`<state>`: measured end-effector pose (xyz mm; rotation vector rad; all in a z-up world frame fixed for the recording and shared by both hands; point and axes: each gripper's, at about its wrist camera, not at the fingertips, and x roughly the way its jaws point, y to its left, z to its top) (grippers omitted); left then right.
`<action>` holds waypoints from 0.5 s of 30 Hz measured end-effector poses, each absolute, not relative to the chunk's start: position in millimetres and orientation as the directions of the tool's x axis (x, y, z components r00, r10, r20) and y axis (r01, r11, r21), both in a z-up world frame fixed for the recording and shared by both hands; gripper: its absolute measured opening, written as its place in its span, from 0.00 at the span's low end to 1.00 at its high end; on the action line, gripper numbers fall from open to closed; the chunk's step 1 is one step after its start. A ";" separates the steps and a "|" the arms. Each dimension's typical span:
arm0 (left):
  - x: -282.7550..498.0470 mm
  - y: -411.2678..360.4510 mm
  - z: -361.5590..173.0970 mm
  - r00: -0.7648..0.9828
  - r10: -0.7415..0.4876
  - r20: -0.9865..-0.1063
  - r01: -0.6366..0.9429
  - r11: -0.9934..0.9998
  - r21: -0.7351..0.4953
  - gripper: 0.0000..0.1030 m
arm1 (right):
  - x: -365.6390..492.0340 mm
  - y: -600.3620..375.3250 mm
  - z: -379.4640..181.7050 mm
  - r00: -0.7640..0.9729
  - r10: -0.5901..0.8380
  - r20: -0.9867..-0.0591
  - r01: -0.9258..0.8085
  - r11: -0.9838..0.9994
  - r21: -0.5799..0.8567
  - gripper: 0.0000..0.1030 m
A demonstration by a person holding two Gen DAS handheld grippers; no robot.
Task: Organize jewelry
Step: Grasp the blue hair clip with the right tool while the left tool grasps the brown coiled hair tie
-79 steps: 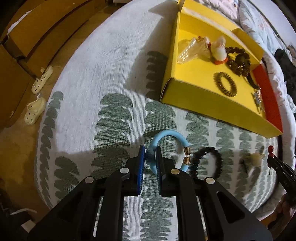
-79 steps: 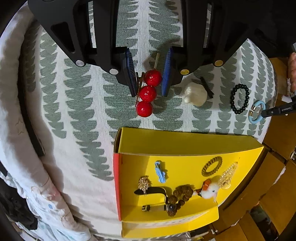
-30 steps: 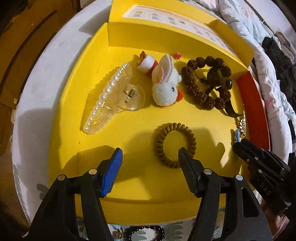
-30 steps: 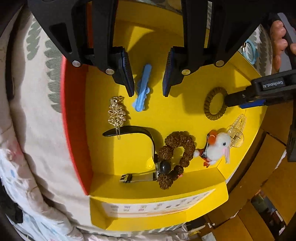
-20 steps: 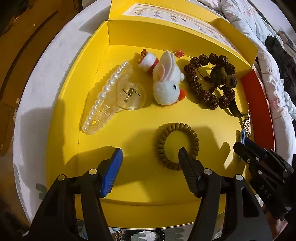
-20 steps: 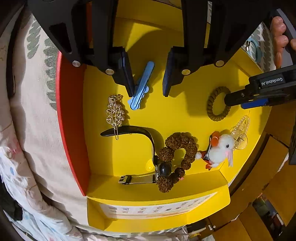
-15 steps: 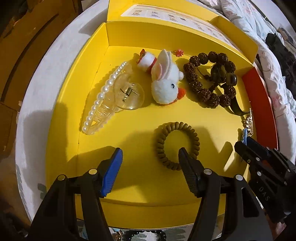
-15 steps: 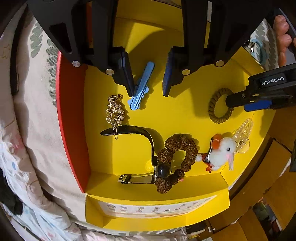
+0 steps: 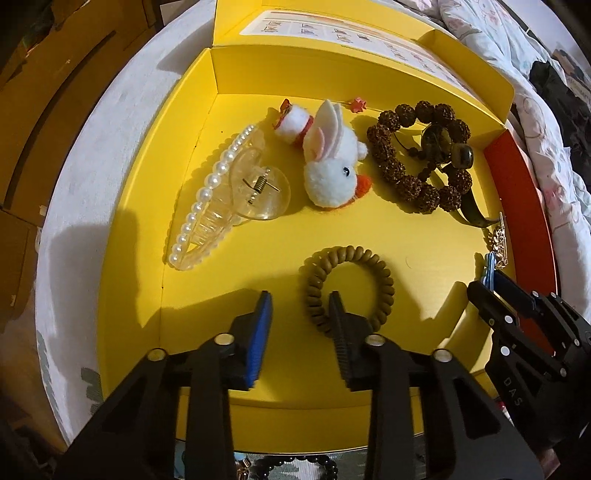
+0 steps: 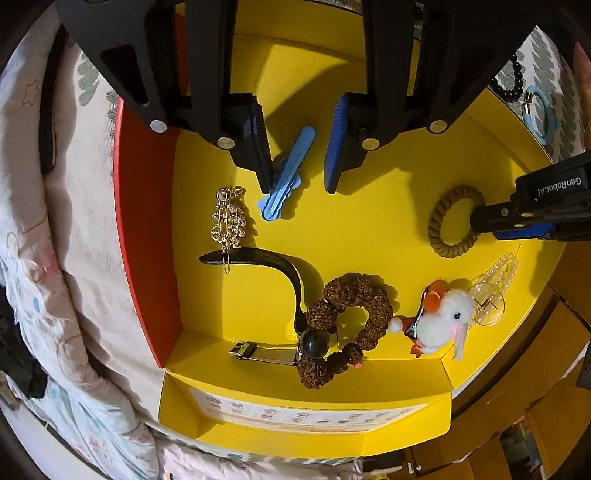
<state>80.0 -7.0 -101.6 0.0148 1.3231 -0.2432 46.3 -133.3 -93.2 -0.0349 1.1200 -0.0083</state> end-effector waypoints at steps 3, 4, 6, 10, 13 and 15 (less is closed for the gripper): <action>83.4 -8.1 -102.4 0.219 -0.186 -0.958 0.189 0.971 -0.145 0.11 | 45.0 -132.3 -92.3 0.431 -0.021 -0.902 -0.014 0.999 -0.030 0.22; 83.0 -6.1 -102.2 0.219 -0.188 -0.958 0.188 0.971 -0.147 0.11 | 44.7 -132.9 -91.9 0.430 -0.018 -0.903 -0.014 1.000 -0.027 0.20; 83.4 -4.3 -102.6 0.221 -0.194 -0.956 0.184 0.971 -0.155 0.10 | 43.9 -134.8 -91.7 0.430 -0.016 -0.903 -0.010 1.000 -0.023 0.17; 84.5 0.4 -102.7 0.222 -0.209 -0.952 0.172 0.970 -0.173 0.10 | 44.6 -141.1 -90.6 0.427 0.019 -0.904 -0.002 1.000 0.020 0.16; 85.7 3.6 -96.6 0.263 -0.189 -0.946 0.162 0.975 -0.150 0.09 | 44.2 -142.5 -88.8 0.432 0.023 -0.901 0.003 1.000 0.027 0.16; 81.8 4.6 -89.2 0.280 -0.202 -0.939 0.166 0.973 -0.160 0.09 | 44.2 -143.0 -87.1 0.434 0.036 -0.900 0.003 0.999 0.041 0.16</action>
